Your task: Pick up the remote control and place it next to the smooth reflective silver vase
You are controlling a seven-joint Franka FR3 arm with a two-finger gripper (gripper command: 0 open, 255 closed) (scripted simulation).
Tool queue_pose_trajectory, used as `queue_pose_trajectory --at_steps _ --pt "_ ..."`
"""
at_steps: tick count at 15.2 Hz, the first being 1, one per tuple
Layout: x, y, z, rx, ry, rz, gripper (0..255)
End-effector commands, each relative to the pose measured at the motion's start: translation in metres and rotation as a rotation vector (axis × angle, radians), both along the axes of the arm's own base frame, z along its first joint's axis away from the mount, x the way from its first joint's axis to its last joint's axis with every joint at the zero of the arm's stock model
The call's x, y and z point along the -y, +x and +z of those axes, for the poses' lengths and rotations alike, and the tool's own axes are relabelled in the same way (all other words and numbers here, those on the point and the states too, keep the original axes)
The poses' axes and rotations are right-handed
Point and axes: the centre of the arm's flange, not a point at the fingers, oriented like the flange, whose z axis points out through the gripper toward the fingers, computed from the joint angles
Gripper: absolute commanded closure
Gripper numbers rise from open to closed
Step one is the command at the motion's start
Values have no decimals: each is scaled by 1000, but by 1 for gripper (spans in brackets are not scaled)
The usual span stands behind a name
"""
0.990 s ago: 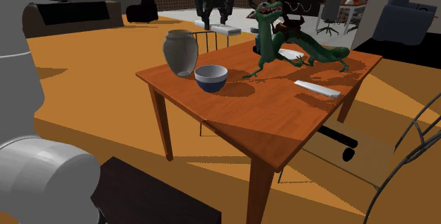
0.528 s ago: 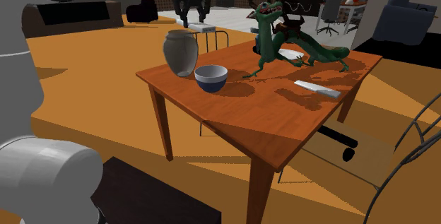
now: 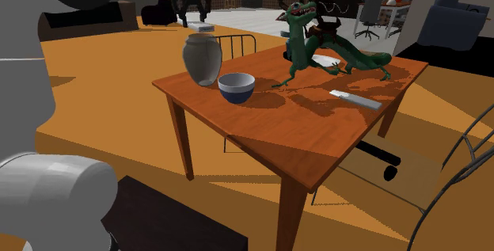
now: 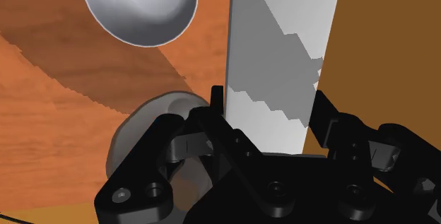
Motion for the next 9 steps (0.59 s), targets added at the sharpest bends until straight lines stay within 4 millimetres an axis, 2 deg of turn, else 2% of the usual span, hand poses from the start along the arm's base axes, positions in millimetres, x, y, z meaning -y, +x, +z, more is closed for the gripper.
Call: queue_pose_trajectory --at_steps 1,9 --pt "-33 -1 -1 1 0 -1 255" --pt "-33 -1 -43 1 0 -1 255"
